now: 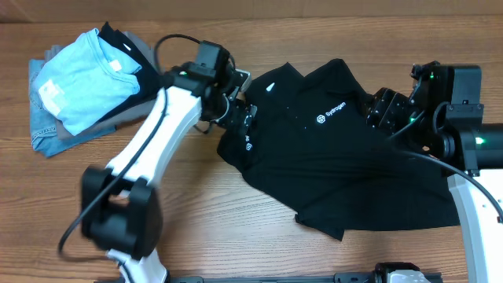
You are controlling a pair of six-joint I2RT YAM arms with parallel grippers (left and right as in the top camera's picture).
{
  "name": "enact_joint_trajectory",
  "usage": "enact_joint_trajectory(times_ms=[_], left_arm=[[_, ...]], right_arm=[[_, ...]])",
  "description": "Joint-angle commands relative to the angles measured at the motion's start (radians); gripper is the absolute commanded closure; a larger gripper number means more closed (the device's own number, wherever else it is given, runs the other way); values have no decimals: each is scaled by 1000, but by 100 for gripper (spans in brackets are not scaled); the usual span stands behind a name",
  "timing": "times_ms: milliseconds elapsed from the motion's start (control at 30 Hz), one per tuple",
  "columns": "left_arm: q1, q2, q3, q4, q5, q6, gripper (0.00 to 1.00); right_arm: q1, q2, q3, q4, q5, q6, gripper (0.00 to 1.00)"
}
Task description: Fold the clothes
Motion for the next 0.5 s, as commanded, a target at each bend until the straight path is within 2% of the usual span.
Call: enact_joint_trajectory(times_ms=[0, 233, 367, 400, 467], left_arm=[[-10, 92, 17, 76, -11, -38, 14], [-21, 215, 17, 223, -58, -38, 17], [-31, 264, 17, 284, -61, -37, 30], [-33, 275, 17, 292, -68, -37, 40], [-36, 300, 17, 302, -93, -38, 53]], right_arm=[[-4, -11, 14, -12, 14, -23, 28], [-4, -11, 14, -51, 16, -48, 28], [-4, -11, 14, -75, 25, -49, 28], [-4, -11, 14, -79, 28, -49, 29], [-4, -11, 14, -84, 29, -49, 30]])
